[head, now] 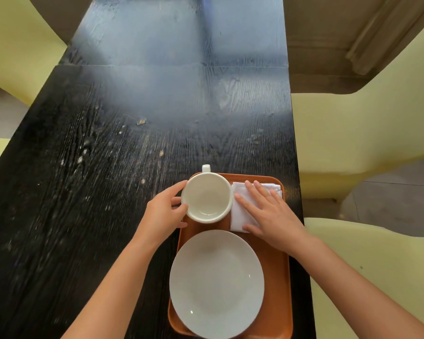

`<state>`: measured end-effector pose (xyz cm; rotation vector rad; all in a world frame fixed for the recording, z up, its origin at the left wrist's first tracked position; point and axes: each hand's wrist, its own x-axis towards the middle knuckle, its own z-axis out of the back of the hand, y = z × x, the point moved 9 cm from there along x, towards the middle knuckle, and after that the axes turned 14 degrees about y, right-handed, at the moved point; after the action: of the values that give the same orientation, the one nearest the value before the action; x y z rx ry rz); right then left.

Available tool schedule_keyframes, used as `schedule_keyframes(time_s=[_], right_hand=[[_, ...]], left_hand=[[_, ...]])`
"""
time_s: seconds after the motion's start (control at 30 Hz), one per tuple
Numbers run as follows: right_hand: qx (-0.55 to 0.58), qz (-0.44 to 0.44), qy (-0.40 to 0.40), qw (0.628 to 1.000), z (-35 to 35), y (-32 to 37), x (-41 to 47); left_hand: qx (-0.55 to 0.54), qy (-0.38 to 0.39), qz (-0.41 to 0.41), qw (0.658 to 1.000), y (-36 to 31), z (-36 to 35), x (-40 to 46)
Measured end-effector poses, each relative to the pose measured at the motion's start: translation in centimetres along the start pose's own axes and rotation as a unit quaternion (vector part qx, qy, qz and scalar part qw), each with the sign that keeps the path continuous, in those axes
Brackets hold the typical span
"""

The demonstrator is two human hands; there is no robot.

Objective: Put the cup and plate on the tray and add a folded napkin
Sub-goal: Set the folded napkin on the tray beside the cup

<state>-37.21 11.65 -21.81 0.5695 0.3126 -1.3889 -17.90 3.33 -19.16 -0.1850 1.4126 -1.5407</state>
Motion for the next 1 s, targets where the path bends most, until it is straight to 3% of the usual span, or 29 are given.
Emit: schedule_keyframes(time_s=[0.9,1.0], right_hand=[[0.012,0.004,0.004,1.0,0.4,0.1,0.1],[0.035,0.003,-0.038,0.999,1.9,0.7,-1.1]], left_hand=[[0.057,0.008,-0.001,0.998,-0.6,-0.2,0.5],[0.077,-0.013,-0.009,0.997,-1.3,0.1,-0.4]])
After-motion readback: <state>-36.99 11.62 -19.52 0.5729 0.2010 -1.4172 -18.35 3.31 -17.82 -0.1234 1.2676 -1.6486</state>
